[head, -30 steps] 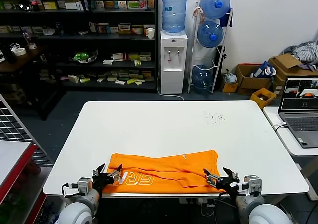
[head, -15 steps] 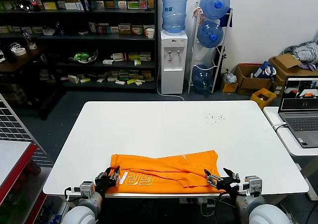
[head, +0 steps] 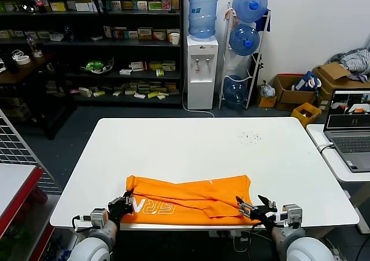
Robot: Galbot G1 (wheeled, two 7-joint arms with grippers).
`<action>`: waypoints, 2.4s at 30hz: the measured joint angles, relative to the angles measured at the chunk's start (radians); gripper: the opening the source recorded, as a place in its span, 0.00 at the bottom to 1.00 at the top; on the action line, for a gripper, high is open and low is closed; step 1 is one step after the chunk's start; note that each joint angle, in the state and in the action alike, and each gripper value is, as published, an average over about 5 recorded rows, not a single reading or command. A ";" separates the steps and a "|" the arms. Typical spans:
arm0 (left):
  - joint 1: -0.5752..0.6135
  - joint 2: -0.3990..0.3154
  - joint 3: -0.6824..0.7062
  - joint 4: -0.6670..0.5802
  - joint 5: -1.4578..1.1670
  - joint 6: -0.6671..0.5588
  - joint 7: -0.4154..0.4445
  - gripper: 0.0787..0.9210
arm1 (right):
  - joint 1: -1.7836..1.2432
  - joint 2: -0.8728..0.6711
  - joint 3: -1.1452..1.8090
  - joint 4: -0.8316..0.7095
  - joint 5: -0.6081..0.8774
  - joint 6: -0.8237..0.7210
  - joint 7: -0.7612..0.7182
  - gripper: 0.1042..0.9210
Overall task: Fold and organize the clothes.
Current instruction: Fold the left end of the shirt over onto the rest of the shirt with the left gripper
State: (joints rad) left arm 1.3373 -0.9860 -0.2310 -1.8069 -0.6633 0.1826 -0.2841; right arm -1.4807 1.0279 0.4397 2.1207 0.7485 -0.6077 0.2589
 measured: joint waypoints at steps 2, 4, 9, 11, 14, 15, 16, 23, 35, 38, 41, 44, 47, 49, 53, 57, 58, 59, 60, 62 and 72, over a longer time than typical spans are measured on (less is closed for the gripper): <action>0.002 0.015 -0.013 -0.002 -0.007 0.001 0.000 0.03 | 0.007 0.002 -0.005 -0.004 -0.002 0.002 0.000 0.88; 0.003 0.035 -0.030 -0.002 -0.016 0.001 0.001 0.03 | 0.014 0.005 -0.010 -0.009 -0.006 0.005 0.000 0.88; 0.013 0.102 -0.088 0.010 -0.050 0.003 0.006 0.03 | 0.034 0.014 -0.025 -0.019 -0.015 0.010 -0.002 0.88; 0.019 0.136 -0.117 0.020 -0.066 0.003 0.009 0.03 | 0.043 0.018 -0.032 -0.023 -0.019 0.012 -0.004 0.88; 0.030 0.188 -0.162 0.041 -0.086 0.001 0.016 0.03 | 0.056 0.022 -0.043 -0.029 -0.025 0.016 -0.007 0.88; 0.033 0.206 -0.176 0.049 -0.092 0.000 0.018 0.03 | 0.060 0.024 -0.046 -0.031 -0.027 0.018 -0.008 0.88; 0.037 0.223 -0.190 0.058 -0.096 -0.001 0.020 0.03 | 0.063 0.025 -0.050 -0.032 -0.028 0.019 -0.009 0.88; 0.057 0.347 -0.268 0.136 -0.108 -0.010 0.036 0.03 | 0.080 0.035 -0.073 -0.039 -0.043 0.027 -0.015 0.88; 0.045 0.369 -0.251 0.031 -0.194 0.052 -0.031 0.03 | 0.063 0.062 -0.080 -0.049 -0.085 0.031 -0.014 0.88; 0.016 0.324 -0.198 -0.031 -0.236 0.087 -0.072 0.03 | 0.052 0.070 -0.073 -0.049 -0.098 0.032 -0.014 0.88; -0.021 0.270 -0.132 -0.073 -0.268 0.116 -0.110 0.03 | 0.040 0.079 -0.068 -0.052 -0.109 0.034 -0.014 0.88; -0.066 0.213 -0.066 -0.095 -0.290 0.139 -0.144 0.03 | 0.029 0.089 -0.066 -0.054 -0.120 0.035 -0.014 0.88; -0.116 0.156 -0.002 -0.104 -0.303 0.157 -0.173 0.03 | 0.024 0.096 -0.064 -0.057 -0.126 0.034 -0.014 0.88; -0.150 0.121 0.038 -0.105 -0.306 0.166 -0.189 0.03 | 0.022 0.098 -0.064 -0.060 -0.128 0.034 -0.014 0.88; -0.212 0.060 0.103 -0.100 -0.304 0.178 -0.211 0.03 | 0.023 0.099 -0.064 -0.066 -0.129 0.034 -0.014 0.88; -0.252 0.018 0.145 -0.093 -0.299 0.185 -0.229 0.03 | 0.027 0.097 -0.067 -0.073 -0.129 0.034 -0.013 0.88; -0.258 0.009 0.154 -0.093 -0.298 0.187 -0.234 0.03 | 0.029 0.097 -0.069 -0.075 -0.129 0.034 -0.013 0.88; -0.264 0.001 0.162 -0.093 -0.298 0.189 -0.239 0.03 | 0.031 0.097 -0.070 -0.078 -0.129 0.034 -0.013 0.88; -0.270 -0.006 0.169 -0.093 -0.297 0.191 -0.243 0.03 | 0.033 0.097 -0.072 -0.080 -0.129 0.033 -0.013 0.88; -0.278 -0.018 0.183 -0.095 -0.296 0.194 -0.252 0.03 | 0.037 0.097 -0.077 -0.083 -0.129 0.032 -0.012 0.88; -0.286 -0.034 0.204 -0.110 -0.291 0.224 -0.264 0.22 | 0.047 0.097 -0.086 -0.090 -0.128 0.030 -0.010 0.88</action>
State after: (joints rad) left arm 1.0516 -1.0203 -0.0270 -1.9168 -0.9540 0.4067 -0.5482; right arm -1.4341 1.1246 0.3540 2.0306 0.6209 -0.5777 0.2493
